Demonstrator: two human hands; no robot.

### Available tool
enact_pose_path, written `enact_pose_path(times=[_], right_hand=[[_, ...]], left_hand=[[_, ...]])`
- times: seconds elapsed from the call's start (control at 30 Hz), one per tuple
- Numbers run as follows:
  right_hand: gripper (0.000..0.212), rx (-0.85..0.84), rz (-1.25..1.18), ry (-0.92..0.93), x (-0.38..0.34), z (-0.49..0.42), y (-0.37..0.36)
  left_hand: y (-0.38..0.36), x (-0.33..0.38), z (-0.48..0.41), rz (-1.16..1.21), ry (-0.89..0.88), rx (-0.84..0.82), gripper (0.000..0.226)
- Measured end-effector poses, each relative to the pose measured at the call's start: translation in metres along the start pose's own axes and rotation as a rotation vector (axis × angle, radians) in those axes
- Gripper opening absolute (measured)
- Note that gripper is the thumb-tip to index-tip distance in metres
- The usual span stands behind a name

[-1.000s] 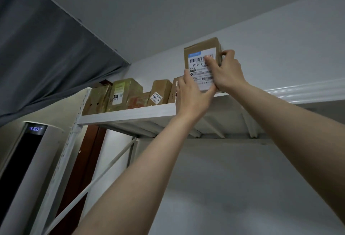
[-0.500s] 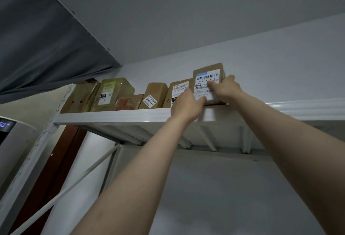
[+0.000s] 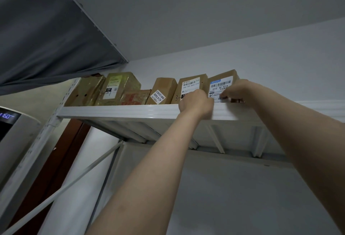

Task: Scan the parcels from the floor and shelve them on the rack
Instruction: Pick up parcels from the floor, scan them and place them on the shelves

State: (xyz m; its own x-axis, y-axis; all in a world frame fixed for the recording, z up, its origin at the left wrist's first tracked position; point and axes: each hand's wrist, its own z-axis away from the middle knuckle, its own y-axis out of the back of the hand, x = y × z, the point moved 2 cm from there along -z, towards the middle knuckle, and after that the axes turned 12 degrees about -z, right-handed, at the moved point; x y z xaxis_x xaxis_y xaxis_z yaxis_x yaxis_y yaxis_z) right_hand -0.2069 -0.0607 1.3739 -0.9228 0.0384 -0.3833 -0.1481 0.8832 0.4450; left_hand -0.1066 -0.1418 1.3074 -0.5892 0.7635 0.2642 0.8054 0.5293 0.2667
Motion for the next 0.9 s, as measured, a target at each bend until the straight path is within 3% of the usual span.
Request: enact_pose_path(times=[0.1,0.2,0.3,0.4,0.73,0.9], right_hand=[[0.021,-0.055,0.066,-0.03,-0.002,0.002,-0.003],[0.008,-0.031,0.134,-0.031,-0.007,0.006,-0.004],[0.035,0.019,0.195,-0.032,-0.003,-0.001,-0.008],[0.044,0.073,0.209,-0.067,0.001,-0.005,-0.011],[0.019,0.164,0.139,-0.009,0.002,-0.006,-0.013],[0.037,0.196,0.093,-0.014,0.004,-0.002,-0.013]], left_hand=[[0.003,-0.001,-0.001,0.013,0.002,-0.007,0.033],[0.004,-0.003,0.002,0.011,-0.007,0.003,0.03],[0.002,-0.005,0.003,0.008,-0.013,0.03,0.022],[0.001,-0.006,0.006,0.023,-0.013,0.061,0.026],[-0.004,-0.006,0.01,-0.02,-0.032,0.167,0.03],[-0.005,-0.005,0.013,-0.022,-0.036,0.194,0.033]])
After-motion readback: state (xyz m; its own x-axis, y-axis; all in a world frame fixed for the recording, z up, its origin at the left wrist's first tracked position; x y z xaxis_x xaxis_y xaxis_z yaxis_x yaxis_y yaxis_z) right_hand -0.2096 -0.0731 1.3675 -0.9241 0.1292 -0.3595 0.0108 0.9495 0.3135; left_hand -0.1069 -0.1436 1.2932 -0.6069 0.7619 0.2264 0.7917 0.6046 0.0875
